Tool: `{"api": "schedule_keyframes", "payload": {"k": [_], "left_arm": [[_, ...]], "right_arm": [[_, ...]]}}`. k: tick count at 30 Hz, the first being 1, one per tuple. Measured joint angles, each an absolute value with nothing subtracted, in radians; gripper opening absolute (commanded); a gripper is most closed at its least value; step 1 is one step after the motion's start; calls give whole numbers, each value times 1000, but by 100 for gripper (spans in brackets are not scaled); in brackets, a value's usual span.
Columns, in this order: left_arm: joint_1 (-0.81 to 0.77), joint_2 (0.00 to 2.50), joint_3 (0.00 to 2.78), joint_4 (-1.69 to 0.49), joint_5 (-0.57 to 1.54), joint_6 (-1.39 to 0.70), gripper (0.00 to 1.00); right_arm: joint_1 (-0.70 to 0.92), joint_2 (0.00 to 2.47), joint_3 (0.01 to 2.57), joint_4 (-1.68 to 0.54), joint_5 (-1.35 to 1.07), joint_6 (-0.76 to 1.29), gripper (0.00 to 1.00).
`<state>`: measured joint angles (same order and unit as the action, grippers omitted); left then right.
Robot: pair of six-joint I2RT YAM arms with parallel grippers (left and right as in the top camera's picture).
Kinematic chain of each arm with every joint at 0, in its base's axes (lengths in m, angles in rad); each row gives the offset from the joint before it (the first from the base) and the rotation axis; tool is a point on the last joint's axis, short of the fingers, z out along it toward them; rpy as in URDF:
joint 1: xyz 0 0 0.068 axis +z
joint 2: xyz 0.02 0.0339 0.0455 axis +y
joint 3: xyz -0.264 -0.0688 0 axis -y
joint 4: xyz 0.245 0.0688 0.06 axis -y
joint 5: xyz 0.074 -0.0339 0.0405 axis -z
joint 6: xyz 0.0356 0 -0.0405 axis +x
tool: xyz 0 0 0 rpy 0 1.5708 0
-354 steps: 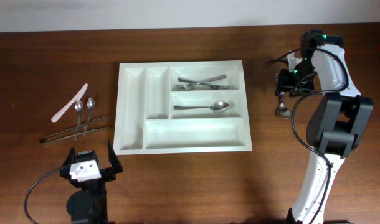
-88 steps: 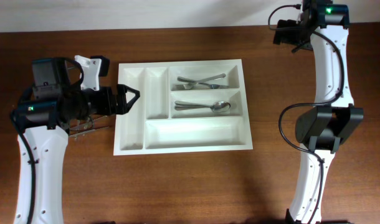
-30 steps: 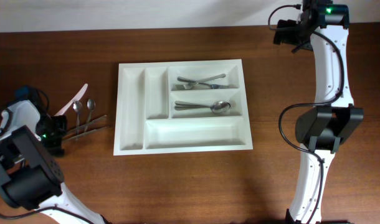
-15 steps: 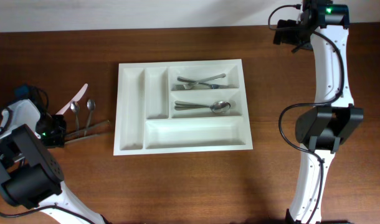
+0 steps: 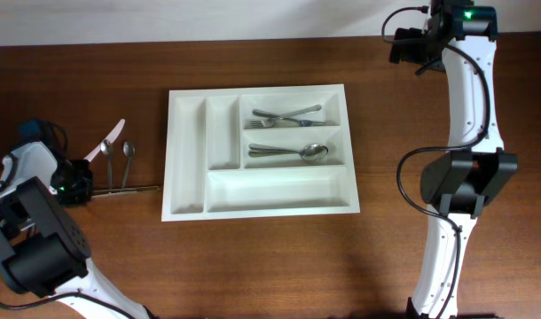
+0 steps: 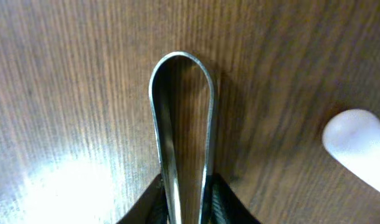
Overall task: Pack container
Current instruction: 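Lower the left gripper onto the metal tongs and close on them, then lift the tongs and carry them right over the tray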
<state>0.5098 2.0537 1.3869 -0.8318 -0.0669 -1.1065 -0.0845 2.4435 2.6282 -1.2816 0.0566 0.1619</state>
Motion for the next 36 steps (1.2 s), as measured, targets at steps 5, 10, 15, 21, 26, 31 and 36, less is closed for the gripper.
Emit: {"api": "schedule_keyframes", "payload": {"k": [5, 10, 15, 21, 26, 31, 36], "left_arm": [[510, 2054, 1387, -821, -63, -1106, 12], [510, 2054, 1387, -820, -59, -1106, 8], [511, 2054, 1388, -819, -40, -1106, 2], [509, 2056, 1415, -823, 6, -1103, 2], [510, 2055, 1479, -824, 16, -1094, 2], [510, 2031, 1531, -823, 20, -1091, 2], [510, 1976, 1588, -823, 33, -1067, 2]], "right_arm": [[-84, 2444, 2628, -1282, 57, 162, 99], [-84, 2444, 2628, -1282, 57, 162, 99], [-84, 2444, 2628, -1282, 57, 161, 99], [-84, 2444, 2628, -1282, 57, 162, 99], [-84, 2444, 2628, -1282, 57, 161, 99], [-84, 2444, 2628, -1282, 57, 162, 99], [-84, 2444, 2628, -1282, 57, 162, 99]]}}
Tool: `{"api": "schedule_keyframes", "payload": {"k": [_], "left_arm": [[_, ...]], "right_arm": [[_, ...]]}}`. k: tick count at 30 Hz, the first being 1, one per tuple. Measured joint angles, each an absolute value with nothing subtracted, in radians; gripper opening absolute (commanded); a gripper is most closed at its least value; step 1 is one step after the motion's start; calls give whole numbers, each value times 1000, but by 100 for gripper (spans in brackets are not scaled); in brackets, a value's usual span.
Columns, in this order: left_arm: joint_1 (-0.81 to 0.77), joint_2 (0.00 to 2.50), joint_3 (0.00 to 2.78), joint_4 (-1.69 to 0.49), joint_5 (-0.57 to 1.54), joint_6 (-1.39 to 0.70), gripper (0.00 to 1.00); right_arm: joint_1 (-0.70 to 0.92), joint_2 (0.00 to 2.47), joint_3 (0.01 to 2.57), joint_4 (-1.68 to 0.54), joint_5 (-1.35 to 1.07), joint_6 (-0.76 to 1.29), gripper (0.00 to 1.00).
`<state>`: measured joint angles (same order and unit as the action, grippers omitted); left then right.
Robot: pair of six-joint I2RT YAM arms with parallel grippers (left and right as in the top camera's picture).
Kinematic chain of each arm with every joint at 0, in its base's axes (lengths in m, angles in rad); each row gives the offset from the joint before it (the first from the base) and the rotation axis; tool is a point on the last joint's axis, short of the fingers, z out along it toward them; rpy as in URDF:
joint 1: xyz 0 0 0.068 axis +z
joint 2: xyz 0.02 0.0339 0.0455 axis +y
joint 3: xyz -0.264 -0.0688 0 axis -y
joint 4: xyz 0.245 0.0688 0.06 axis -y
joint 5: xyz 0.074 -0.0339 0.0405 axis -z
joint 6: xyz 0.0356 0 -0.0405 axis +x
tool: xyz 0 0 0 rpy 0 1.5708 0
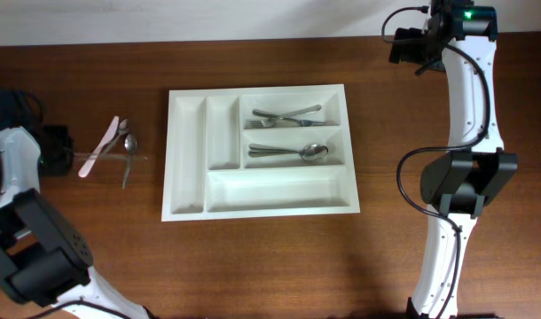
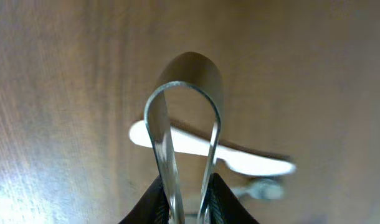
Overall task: Pack container
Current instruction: 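Lift the tongs and carry them right over the tray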
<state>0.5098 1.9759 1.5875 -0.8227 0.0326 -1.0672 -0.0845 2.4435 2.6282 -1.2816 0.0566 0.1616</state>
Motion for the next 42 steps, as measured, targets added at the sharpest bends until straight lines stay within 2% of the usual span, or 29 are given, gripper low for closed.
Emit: {"api": "schedule_keyframes", "payload": {"k": [10, 19, 25, 34, 42], "left_arm": [[463, 1834, 1652, -807, 112, -987, 2], [237, 1797, 1663, -851, 207, -978, 2], [58, 1797, 1663, -954, 230, -1085, 2], [-119, 1797, 1663, -1036, 233, -1310, 2], [-238, 1797, 1581, -993, 233, -1494, 2]], "right_arm": [[-84, 2444, 2628, -1282, 57, 162, 99], [-84, 2444, 2628, -1282, 57, 162, 99], [-84, 2444, 2628, -1282, 57, 161, 99], [-84, 2444, 2628, -1282, 57, 162, 99], [-84, 2444, 2628, -1282, 57, 162, 99]]}}
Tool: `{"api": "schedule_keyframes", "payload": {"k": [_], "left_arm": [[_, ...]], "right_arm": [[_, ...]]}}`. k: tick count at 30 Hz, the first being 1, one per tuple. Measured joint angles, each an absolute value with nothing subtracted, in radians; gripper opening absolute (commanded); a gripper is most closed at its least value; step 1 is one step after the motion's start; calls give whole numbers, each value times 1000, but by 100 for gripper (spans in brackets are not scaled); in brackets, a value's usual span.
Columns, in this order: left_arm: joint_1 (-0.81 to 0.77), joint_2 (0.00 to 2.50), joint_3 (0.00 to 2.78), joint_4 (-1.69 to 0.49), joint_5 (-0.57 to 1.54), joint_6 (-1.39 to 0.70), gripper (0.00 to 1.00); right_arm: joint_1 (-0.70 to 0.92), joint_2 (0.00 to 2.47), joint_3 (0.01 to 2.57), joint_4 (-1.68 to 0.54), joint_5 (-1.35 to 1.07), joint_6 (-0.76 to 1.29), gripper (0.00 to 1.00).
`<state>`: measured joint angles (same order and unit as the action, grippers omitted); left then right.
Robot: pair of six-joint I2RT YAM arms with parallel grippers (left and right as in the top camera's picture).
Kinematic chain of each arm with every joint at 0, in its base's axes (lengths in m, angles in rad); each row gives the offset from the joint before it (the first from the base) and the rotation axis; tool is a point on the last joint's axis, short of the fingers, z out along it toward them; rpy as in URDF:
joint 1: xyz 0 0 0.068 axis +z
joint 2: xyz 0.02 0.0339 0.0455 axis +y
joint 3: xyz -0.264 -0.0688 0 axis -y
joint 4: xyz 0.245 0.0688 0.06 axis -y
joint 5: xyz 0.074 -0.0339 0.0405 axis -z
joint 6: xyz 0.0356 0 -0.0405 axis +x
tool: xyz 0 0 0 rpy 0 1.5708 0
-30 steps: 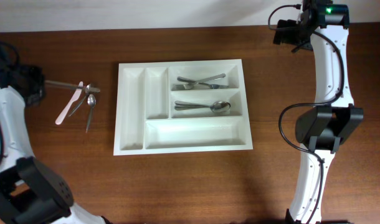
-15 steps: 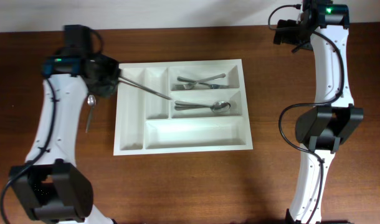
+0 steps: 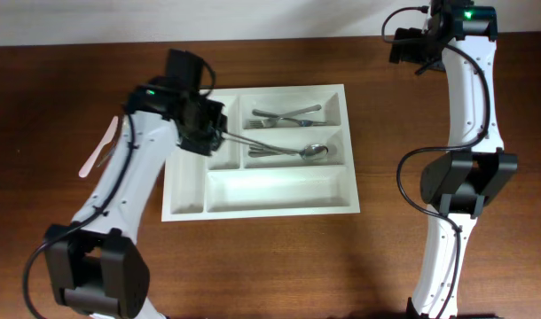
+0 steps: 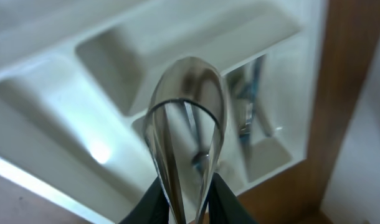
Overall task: Pack container
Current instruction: 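Lift the tongs and carry them right over the tray, then lower the tongs into the bottom compartment and open the left gripper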
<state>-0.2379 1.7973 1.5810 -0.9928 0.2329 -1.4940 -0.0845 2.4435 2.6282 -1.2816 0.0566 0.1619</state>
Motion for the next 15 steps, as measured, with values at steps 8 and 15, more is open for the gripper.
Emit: {"api": "schedule_keyframes", "payload": {"k": [8, 15], "left_arm": [[-342, 1828, 1534, -982, 263, -1633, 2], [-423, 1868, 1531, -995, 286, -1736, 2]], "right_arm": [[-84, 2444, 2628, -1282, 57, 162, 99], [-84, 2444, 2628, -1282, 57, 162, 99]]}}
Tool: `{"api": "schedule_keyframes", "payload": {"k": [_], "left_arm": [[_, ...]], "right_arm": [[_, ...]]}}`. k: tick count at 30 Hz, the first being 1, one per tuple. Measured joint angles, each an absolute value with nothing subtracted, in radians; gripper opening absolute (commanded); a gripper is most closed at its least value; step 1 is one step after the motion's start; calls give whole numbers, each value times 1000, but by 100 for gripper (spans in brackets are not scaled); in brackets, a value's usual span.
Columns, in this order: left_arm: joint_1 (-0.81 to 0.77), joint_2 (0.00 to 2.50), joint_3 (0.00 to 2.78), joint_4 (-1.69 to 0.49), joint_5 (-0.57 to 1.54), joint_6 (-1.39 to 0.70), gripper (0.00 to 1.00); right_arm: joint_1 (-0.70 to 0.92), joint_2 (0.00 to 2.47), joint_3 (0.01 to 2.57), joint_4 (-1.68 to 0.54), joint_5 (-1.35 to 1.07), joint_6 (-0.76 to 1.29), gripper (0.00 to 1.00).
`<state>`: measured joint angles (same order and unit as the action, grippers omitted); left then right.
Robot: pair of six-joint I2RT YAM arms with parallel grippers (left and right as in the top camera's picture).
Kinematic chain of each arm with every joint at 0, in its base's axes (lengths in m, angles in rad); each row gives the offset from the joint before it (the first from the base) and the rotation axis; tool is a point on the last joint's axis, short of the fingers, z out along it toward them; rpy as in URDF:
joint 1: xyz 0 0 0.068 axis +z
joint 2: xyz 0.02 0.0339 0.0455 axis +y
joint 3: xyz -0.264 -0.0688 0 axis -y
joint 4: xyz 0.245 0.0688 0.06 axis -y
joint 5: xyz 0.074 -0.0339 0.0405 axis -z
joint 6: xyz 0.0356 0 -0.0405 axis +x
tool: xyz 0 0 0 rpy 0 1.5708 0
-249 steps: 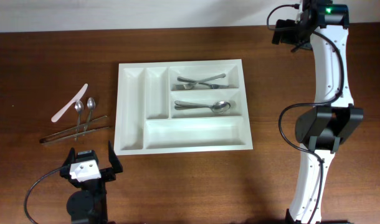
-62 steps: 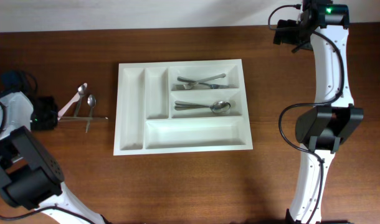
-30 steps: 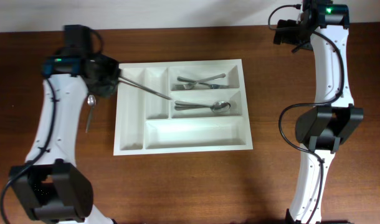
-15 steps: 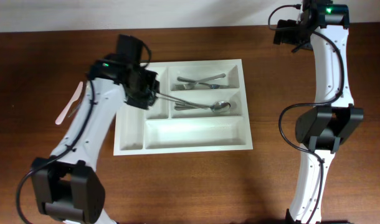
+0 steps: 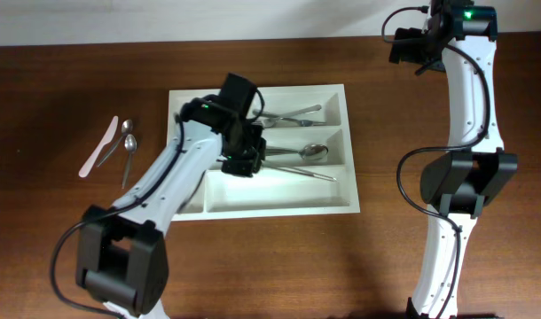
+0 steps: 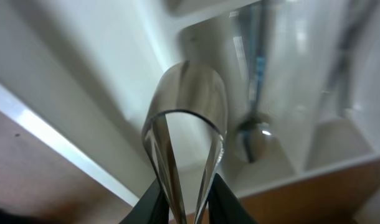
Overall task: Pack container
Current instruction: 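Lower the tongs into the bottom compartment and open the left gripper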
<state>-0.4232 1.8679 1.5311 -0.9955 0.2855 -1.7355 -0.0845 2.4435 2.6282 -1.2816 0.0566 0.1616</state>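
Observation:
The white cutlery tray (image 5: pixel 288 193) lies mid-table. My left gripper (image 5: pixel 250 162) hangs over its middle, shut on a thin metal utensil (image 5: pixel 297 171) that points right, above the divider between the spoon compartment and the long front compartment. In the left wrist view the gripper (image 6: pixel 182 205) pinches the utensil (image 6: pixel 187 87), whose rounded end hovers above the tray (image 6: pixel 84 81). Forks (image 5: pixel 284 115) fill the back right compartment and a spoon (image 5: pixel 310 151) lies in the one below. My right gripper (image 5: pixel 405 44) stays at the far back right; its jaws do not show.
Left of the tray on the brown table lie a white plastic knife (image 5: pixel 99 147) and two metal spoons (image 5: pixel 128 143). The right arm's column (image 5: pixel 466 177) stands along the right side of the table.
My left gripper has moved right and toward the front with the utensil, from the tray's narrow left compartments to its middle. The right arm has not moved.
My left gripper was shut on the utensil at the table's left edge, next to the knife and a spoon. It then held it further back on the left. Later it carried it over the tray's left part, and now over the tray's middle.

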Motion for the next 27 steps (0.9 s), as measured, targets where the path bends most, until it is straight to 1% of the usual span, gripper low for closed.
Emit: {"api": "schedule_keyframes", "payload": {"k": [6, 13, 14, 16, 22, 26, 27], "left_arm": [[-426, 1914, 1480, -1009, 319, -1790, 2], [-424, 1916, 1429, -1010, 334, -1838, 4], [-421, 1917, 1428, -1009, 335, -1843, 10], [-414, 1917, 1426, -1008, 336, -1849, 27], [-400, 1917, 1424, -1002, 337, -1862, 59], [-400, 1917, 1422, -974, 341, -1866, 72], [-400, 1917, 1422, -963, 341, -1868, 73]], "right_arm": [[-84, 2444, 2628, -1282, 57, 162, 99], [-84, 2444, 2628, -1282, 57, 162, 99], [-84, 2444, 2628, -1282, 57, 162, 99], [-84, 2444, 2628, -1282, 57, 161, 99], [-84, 2444, 2628, -1282, 57, 162, 99], [-84, 2444, 2628, -1282, 57, 162, 99], [-84, 2444, 2628, -1282, 57, 162, 99]]}}
